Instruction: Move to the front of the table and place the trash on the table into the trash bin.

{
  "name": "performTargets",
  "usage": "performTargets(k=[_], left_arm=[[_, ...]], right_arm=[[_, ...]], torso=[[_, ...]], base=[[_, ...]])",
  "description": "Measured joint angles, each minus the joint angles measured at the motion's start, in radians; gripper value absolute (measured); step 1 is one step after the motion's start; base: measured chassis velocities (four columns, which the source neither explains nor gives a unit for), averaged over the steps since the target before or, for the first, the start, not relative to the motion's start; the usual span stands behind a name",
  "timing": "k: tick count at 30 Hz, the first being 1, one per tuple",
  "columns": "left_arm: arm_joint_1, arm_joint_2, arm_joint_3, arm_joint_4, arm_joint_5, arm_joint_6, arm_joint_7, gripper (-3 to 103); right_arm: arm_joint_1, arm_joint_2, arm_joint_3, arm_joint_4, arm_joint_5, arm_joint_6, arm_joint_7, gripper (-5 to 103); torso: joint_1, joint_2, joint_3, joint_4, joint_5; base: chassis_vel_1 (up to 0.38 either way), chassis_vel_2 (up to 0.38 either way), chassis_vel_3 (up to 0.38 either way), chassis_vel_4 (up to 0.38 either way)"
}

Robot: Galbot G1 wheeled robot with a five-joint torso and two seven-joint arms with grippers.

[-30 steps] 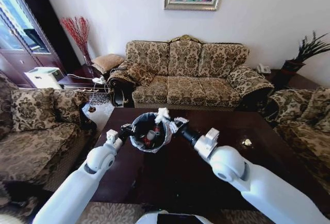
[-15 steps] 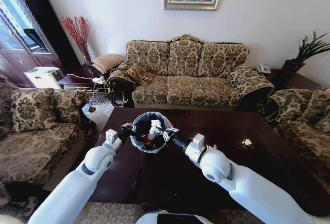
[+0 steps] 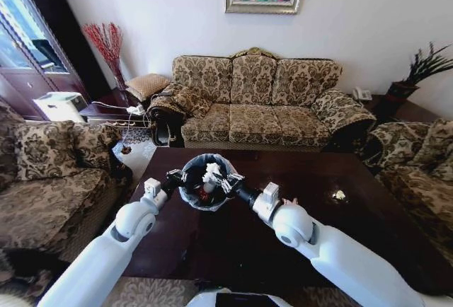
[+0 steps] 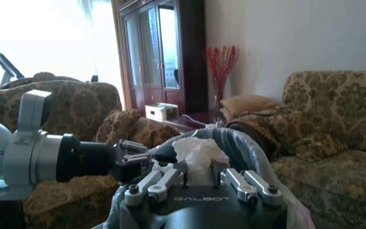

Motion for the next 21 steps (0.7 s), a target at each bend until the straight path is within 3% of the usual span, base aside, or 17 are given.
performTargets(k=[1,3,7,9,18,20,21], left_arm=[[0.003,0.001,-0.003,-0.003,0.000,0.000,0.000,0],[0.003,0.001,-0.004,-0.003,0.000,0.000,0.000,0],[0.006,-0.001,-0.004,-0.005,0.002,0.000,0.000,0],[0.006,-0.002,-0.004,-0.005,0.003,0.000,0.000,0],[0.010,-0.003,-0.007,-0.010,0.003,0.000,0.000,0],[0.010,-0.003,-0.008,-0.010,0.003,0.000,-0.001,0],[0.010,-0.005,-0.009,-0.009,0.004,0.000,-0.001,0]], right_arm=[[-0.001,0.001,0.000,-0.002,-0.002,0.000,-0.001,30],[-0.001,0.001,0.000,-0.003,-0.002,0.001,-0.001,30],[-0.001,0.007,0.000,-0.012,-0.003,0.006,-0.001,51],[-0.001,0.008,0.001,-0.015,-0.003,0.007,-0.001,51],[-0.007,0.013,0.012,-0.007,-0.007,0.027,0.004,89],[-0.009,0.011,0.017,0.002,-0.007,0.032,0.010,89],[-0.014,0.004,0.028,0.020,-0.008,0.038,0.020,98]], torso=[[0.000,0.000,0.000,0.0000,0.0001],[0.000,0.000,0.000,0.0000,0.0001],[0.000,0.000,0.000,0.0000,0.0000],[0.000,0.000,0.000,0.0000,0.0001],[0.000,0.000,0.000,0.0000,0.0001],[0.000,0.000,0.000,0.0000,0.0002],[0.000,0.000,0.000,0.0000,0.0001]], base=[[0.000,0.000,0.000,0.000],[0.000,0.000,0.000,0.000],[0.000,0.000,0.000,0.000],[0.000,0.000,0.000,0.000],[0.000,0.000,0.000,0.000],[0.000,0.000,0.000,0.000],[0.000,0.000,0.000,0.000]])
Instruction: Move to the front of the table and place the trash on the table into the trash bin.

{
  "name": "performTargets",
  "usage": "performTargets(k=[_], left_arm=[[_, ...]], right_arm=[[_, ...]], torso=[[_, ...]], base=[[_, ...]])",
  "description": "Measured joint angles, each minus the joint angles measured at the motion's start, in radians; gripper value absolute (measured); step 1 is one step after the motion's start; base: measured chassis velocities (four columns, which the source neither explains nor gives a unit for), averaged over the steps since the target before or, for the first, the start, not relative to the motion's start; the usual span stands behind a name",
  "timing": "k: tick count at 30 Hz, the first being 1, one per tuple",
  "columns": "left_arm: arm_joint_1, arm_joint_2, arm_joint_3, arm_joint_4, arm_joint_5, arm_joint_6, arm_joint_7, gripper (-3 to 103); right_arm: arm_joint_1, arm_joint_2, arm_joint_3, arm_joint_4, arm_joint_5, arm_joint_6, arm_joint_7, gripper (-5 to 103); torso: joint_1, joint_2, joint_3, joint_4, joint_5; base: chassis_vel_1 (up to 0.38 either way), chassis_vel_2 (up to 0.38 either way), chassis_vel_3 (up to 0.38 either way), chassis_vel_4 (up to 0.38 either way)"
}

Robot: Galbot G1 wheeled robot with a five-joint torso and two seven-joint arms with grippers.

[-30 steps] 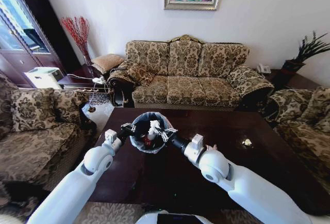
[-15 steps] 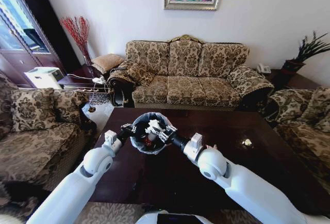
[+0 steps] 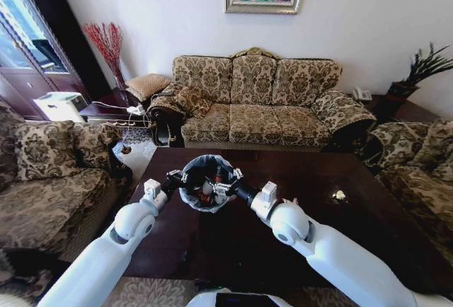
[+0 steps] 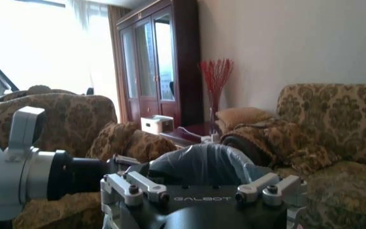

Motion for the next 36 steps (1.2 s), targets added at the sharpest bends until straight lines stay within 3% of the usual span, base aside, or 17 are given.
performTargets(k=[10,19,21,23,25,29,31,36], left_arm=[[-0.001,-0.062,-0.046,0.049,0.060,-0.014,0.003,0],[0.038,-0.090,-0.081,0.028,0.073,-0.015,-0.004,0],[0.042,-0.098,-0.074,0.026,0.077,-0.013,-0.005,0],[0.043,-0.099,-0.072,0.025,0.077,-0.013,-0.005,0],[0.044,-0.102,-0.070,0.025,0.077,-0.014,-0.005,0],[0.042,-0.102,-0.068,0.025,0.077,-0.015,-0.005,0],[0.038,-0.099,-0.065,0.027,0.077,-0.015,-0.005,0],[0.037,-0.097,-0.059,0.031,0.080,-0.017,-0.005,0]], right_arm=[[-0.062,-0.088,0.117,0.021,-0.010,0.031,0.081,100],[-0.275,-0.104,0.397,-0.116,-0.020,0.049,0.134,100],[-0.409,-0.076,0.523,-0.148,-0.046,0.048,0.123,100],[-0.441,-0.066,0.551,-0.155,-0.055,0.050,0.119,100],[-0.553,-0.016,0.653,-0.195,-0.098,0.072,0.092,100],[-0.607,0.039,0.693,-0.244,-0.133,0.100,0.077,100],[-0.623,0.100,0.708,-0.326,-0.159,0.137,0.059,100],[-0.571,0.171,0.678,-0.462,-0.169,0.181,0.038,100]], torso=[[0.000,0.000,0.000,-0.0001,0.0002],[0.000,0.000,0.000,-0.0002,0.0000],[0.000,0.000,0.000,-0.0003,0.0004],[0.000,0.000,0.000,0.0001,0.0002],[0.000,0.000,0.000,-0.0004,0.0001],[0.000,0.000,0.000,-0.0004,0.0001],[0.000,0.000,0.000,-0.0001,0.0003],[0.000,0.000,0.000,-0.0001,0.0001]], base=[[0.000,0.000,0.000,0.000],[0.000,0.000,0.000,0.000],[0.000,0.000,0.000,0.000],[0.000,0.000,0.000,0.000],[0.000,0.000,0.000,0.000],[0.000,0.000,0.000,0.000],[0.000,0.000,0.000,0.000],[-0.050,-0.038,-0.051,-0.049]])
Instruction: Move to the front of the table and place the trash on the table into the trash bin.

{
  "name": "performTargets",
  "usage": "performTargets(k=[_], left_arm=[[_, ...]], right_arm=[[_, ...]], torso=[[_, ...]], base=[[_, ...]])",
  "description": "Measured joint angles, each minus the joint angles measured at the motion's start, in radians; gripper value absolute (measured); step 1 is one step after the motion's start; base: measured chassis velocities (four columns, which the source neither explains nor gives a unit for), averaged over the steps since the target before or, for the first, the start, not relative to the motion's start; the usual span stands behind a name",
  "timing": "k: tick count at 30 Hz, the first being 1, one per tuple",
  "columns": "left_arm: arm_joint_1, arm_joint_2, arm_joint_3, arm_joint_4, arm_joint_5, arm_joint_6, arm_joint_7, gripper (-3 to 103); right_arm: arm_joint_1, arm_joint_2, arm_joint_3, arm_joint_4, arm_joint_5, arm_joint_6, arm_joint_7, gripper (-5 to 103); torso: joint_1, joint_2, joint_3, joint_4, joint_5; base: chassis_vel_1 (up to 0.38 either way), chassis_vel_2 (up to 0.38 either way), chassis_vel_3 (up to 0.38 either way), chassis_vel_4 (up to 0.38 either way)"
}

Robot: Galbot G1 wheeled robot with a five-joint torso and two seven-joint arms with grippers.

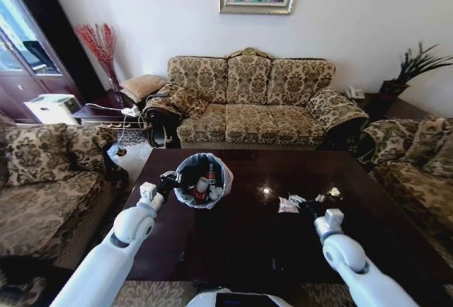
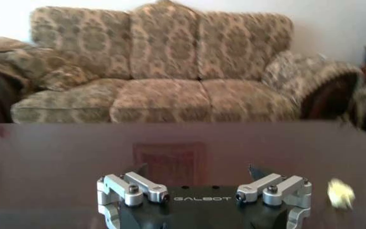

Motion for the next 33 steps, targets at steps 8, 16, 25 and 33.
performTargets(k=[8,16,25,33], left_arm=[[0.019,0.012,-0.008,-0.002,0.000,-0.005,0.000,0],[0.018,0.027,-0.007,-0.002,-0.020,-0.015,0.003,0],[0.019,0.028,-0.006,-0.002,-0.021,-0.018,0.004,0],[0.015,0.027,-0.004,-0.004,-0.021,-0.021,0.005,0]], right_arm=[[0.189,0.124,-0.165,-0.251,-0.014,0.091,0.024,100],[0.279,0.219,-0.212,-0.419,-0.014,0.162,-0.062,100],[0.312,0.245,-0.242,-0.460,-0.030,0.177,-0.120,100],[0.354,0.234,-0.267,-0.511,-0.034,0.152,-0.121,103]], torso=[[0.000,0.000,0.000,0.0004,-0.0002],[0.000,0.000,0.000,0.0003,-0.0002],[0.000,0.000,0.000,0.0002,-0.0004],[0.000,0.000,0.000,0.0000,-0.0005]], base=[[-0.089,-0.081,-0.084,-0.087],[-0.044,-0.056,-0.050,-0.064],[0.000,0.000,0.000,0.000],[0.000,0.000,0.000,0.000]])
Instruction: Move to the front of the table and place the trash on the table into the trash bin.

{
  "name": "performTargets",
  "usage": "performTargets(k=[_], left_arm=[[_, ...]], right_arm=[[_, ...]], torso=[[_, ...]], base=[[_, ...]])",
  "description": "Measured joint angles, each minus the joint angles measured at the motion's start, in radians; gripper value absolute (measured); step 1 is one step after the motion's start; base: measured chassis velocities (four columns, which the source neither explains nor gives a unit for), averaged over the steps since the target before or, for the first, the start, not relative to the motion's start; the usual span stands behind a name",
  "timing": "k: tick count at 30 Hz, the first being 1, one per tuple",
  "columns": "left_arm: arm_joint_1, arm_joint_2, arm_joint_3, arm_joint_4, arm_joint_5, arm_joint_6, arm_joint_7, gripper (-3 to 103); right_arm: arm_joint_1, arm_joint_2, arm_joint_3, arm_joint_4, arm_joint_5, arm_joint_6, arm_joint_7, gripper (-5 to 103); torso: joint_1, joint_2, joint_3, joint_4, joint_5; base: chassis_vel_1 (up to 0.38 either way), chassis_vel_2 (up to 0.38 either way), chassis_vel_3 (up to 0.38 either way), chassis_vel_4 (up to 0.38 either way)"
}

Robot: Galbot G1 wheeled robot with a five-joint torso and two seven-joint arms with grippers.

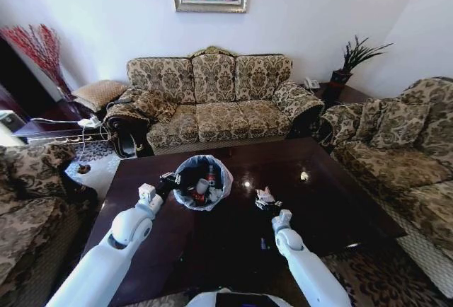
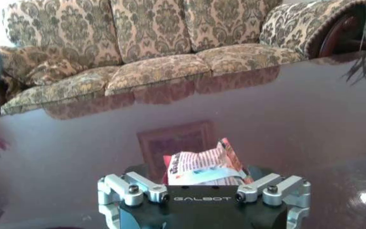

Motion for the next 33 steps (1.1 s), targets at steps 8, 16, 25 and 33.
performTargets(k=[8,16,25,33], left_arm=[[-0.003,-0.001,0.000,-0.001,-0.001,-0.003,0.004,0],[-0.014,0.000,0.000,0.009,-0.010,-0.013,0.011,0],[-0.020,-0.003,0.001,0.012,-0.011,-0.019,0.016,0],[-0.025,-0.008,0.011,0.015,-0.008,-0.020,0.017,0]], right_arm=[[0.026,0.006,-0.016,-0.047,0.005,-0.013,-0.001,79],[0.020,0.007,-0.016,-0.026,0.005,-0.012,0.020,36],[-0.025,-0.089,-0.017,0.238,0.002,-0.022,0.098,8],[-0.027,-0.272,-0.068,0.675,0.006,-0.082,0.179,1]], torso=[[0.000,0.000,0.000,0.0000,0.0003],[0.000,0.000,0.000,0.0000,0.0005],[0.000,0.000,0.000,0.0000,0.0004],[0.000,0.000,0.000,0.0000,0.0006]], base=[[0.000,0.000,0.000,0.000],[0.000,0.000,0.000,0.000],[0.000,0.000,0.000,0.000],[0.000,0.000,0.000,0.000]])
